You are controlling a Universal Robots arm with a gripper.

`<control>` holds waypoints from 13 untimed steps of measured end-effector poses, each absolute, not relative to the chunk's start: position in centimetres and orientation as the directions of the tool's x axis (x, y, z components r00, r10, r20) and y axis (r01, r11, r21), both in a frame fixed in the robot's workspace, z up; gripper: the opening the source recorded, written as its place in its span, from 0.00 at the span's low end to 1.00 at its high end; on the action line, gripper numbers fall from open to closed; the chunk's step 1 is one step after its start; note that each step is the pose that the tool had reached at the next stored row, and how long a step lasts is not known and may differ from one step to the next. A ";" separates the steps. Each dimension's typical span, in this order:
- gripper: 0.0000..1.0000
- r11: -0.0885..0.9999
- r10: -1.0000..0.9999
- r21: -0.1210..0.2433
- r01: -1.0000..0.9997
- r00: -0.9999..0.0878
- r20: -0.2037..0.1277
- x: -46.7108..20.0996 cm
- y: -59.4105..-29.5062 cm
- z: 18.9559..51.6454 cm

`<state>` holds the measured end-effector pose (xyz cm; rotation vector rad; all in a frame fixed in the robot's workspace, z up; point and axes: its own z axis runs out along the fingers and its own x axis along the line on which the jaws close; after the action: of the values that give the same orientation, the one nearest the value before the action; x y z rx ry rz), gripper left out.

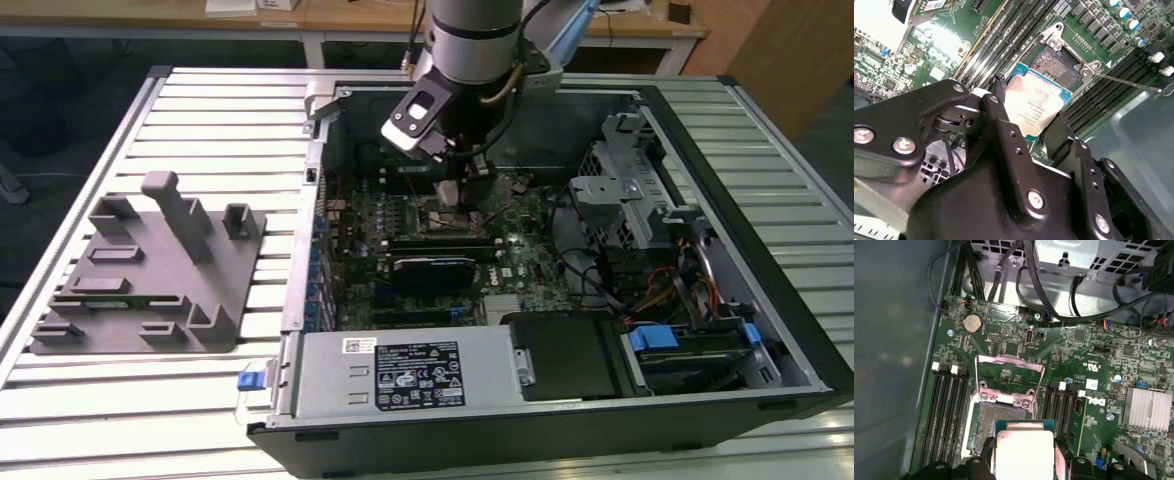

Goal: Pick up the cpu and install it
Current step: 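Place the cpu into insertion slot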

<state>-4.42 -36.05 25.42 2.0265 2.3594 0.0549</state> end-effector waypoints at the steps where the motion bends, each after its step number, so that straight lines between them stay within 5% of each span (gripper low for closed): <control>1: 0.55 0.143 0.990 0.047 0.989 -0.143 0.000 -4.4 -35.9 24.7; 13: 0.55 0.054 0.999 0.047 0.997 -0.054 -0.004 -4.4 -35.3 23.9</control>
<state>-4.43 -35.26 23.90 2.1364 2.2545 0.0481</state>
